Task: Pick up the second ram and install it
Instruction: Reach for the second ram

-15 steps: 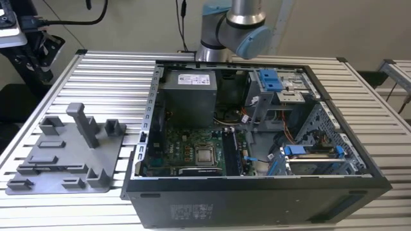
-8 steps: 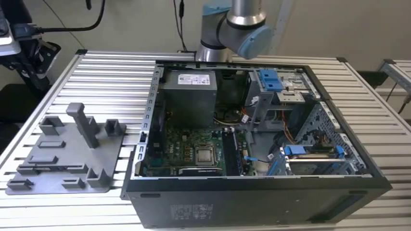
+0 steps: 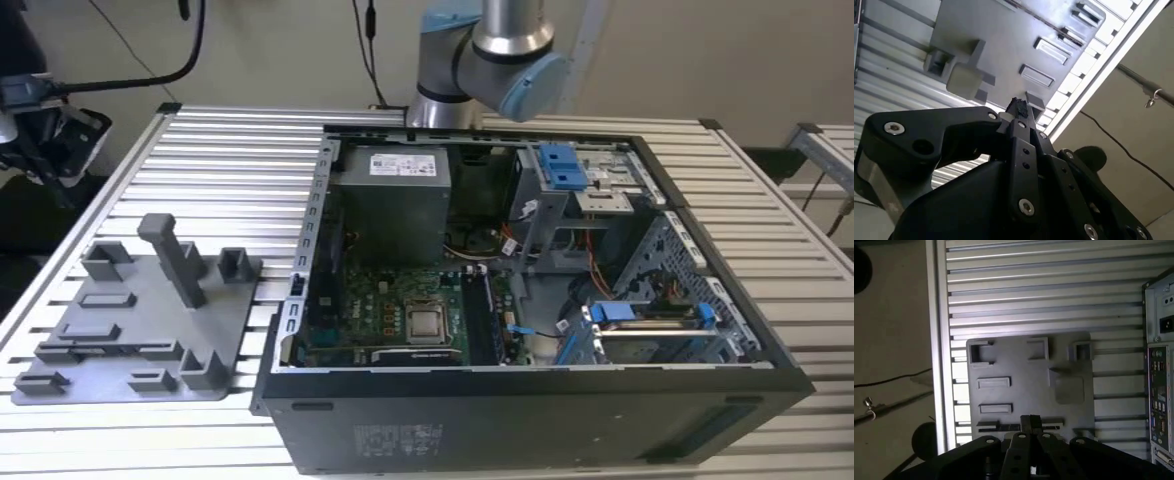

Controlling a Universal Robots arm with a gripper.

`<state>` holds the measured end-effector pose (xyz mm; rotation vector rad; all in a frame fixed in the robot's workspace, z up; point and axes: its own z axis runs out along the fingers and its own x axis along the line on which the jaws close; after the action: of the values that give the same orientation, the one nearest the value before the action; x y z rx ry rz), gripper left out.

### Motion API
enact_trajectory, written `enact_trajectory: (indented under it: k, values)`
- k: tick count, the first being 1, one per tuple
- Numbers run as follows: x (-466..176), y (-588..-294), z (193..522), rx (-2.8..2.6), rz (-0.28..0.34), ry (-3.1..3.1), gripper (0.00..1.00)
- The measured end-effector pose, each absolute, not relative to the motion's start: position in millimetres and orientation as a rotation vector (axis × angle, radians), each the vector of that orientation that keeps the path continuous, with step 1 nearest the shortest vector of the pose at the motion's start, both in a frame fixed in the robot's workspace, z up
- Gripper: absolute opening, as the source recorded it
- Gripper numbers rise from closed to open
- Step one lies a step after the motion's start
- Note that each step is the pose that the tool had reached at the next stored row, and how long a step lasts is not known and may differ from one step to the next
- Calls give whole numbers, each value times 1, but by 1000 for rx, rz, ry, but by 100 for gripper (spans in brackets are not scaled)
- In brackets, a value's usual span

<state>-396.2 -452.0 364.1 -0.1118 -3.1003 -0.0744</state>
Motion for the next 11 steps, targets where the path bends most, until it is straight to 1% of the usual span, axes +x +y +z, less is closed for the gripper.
enact_trajectory:
  k: [11]
  values:
    - [-396, -491, 361, -112, -76, -3100, 11]
